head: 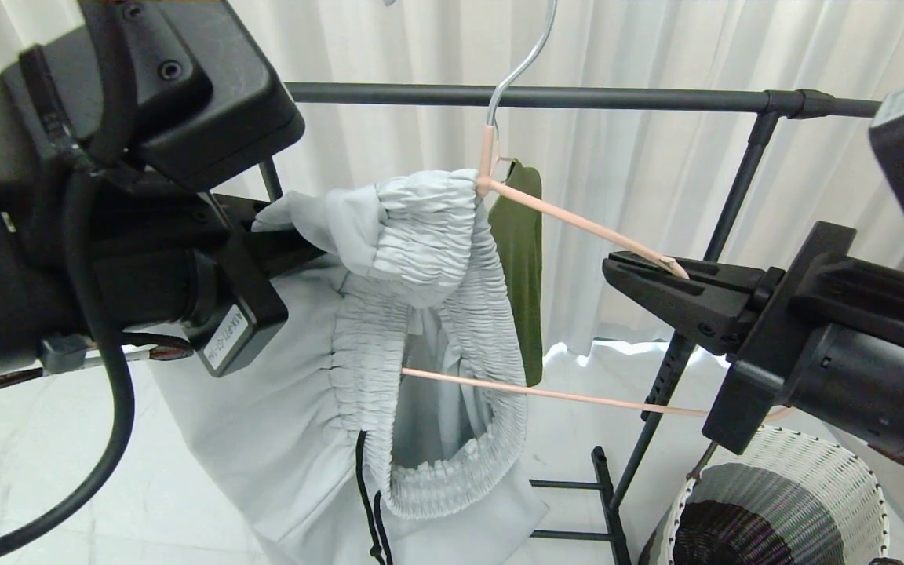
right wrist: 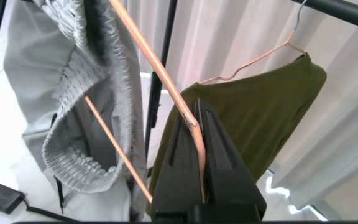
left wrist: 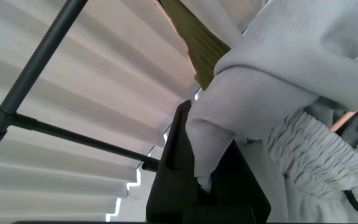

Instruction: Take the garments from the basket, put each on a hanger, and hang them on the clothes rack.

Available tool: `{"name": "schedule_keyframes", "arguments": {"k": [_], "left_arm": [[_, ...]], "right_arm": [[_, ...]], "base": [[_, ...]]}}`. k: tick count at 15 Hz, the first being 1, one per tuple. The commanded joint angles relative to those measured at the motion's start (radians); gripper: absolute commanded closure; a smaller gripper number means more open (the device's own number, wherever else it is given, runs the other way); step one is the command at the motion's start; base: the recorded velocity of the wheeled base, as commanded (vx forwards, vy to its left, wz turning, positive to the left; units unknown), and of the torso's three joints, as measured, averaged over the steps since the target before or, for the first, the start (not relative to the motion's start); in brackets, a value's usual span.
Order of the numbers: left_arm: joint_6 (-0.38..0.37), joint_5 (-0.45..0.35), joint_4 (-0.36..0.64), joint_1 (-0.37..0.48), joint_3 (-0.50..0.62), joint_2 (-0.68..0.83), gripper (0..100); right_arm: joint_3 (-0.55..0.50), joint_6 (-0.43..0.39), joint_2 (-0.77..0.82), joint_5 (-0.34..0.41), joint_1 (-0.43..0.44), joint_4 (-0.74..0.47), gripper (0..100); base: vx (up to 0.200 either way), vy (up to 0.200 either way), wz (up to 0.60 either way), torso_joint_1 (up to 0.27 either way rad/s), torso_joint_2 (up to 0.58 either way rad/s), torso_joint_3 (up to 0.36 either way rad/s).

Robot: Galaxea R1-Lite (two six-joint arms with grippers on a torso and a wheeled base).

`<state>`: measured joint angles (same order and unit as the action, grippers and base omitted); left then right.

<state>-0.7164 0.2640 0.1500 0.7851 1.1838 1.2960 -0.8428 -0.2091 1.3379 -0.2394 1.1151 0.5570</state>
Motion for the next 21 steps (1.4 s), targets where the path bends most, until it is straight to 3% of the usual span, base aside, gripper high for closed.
{"name": "schedule_keyframes", "arguments": {"k": [1, 4, 5, 10, 12, 15, 17, 21], "left_arm": [[0.000, 0.001, 0.000, 0.000, -0.003, -0.001, 100], [-0.002, 0.003, 0.000, -0.003, -0.018, -0.004, 100], [-0.002, 0.003, 0.000, -0.003, -0.018, -0.004, 100], [-0.003, 0.015, -0.006, -0.007, -0.033, -0.017, 100], [-0.003, 0.066, -0.064, -0.032, -0.076, -0.018, 100], [0.003, 0.179, -0.311, -0.037, -0.173, 0.009, 100], [0.012, 0.213, -0.445, -0.037, -0.211, 0.032, 100], [0.123, 0.213, -0.563, -0.030, -0.211, 0.062, 100]], "right_arm": [[-0.001, -0.001, 0.000, -0.001, 0.000, 0.000, 100], [0.001, -0.001, -0.003, -0.003, 0.000, -0.002, 100], [0.001, -0.001, -0.005, -0.003, 0.000, -0.002, 0], [0.002, -0.001, -0.028, -0.011, -0.041, -0.003, 0], [0.004, -0.001, -0.040, -0.011, -0.047, -0.006, 0], [0.005, -0.021, -0.049, -0.006, -0.043, -0.039, 0], [0.008, -0.024, -0.046, -0.005, -0.035, -0.042, 0], [0.024, -0.015, -0.031, -0.003, -0.035, -0.042, 0]], "base": [[0.000, 0.000, 0.00, 0.000, 0.00, 0.000], [0.000, 0.000, 0.00, 0.000, 0.00, 0.000], [0.000, 0.000, 0.00, 0.000, 0.00, 0.000], [0.000, 0.000, 0.00, 0.000, 0.00, 0.000], [0.000, 0.000, 0.00, 0.000, 0.00, 0.000], [0.000, 0.000, 0.00, 0.000, 0.00, 0.000], [0.000, 0.000, 0.00, 0.000, 0.00, 0.000], [0.000, 0.000, 0.00, 0.000, 0.00, 0.000]]}}
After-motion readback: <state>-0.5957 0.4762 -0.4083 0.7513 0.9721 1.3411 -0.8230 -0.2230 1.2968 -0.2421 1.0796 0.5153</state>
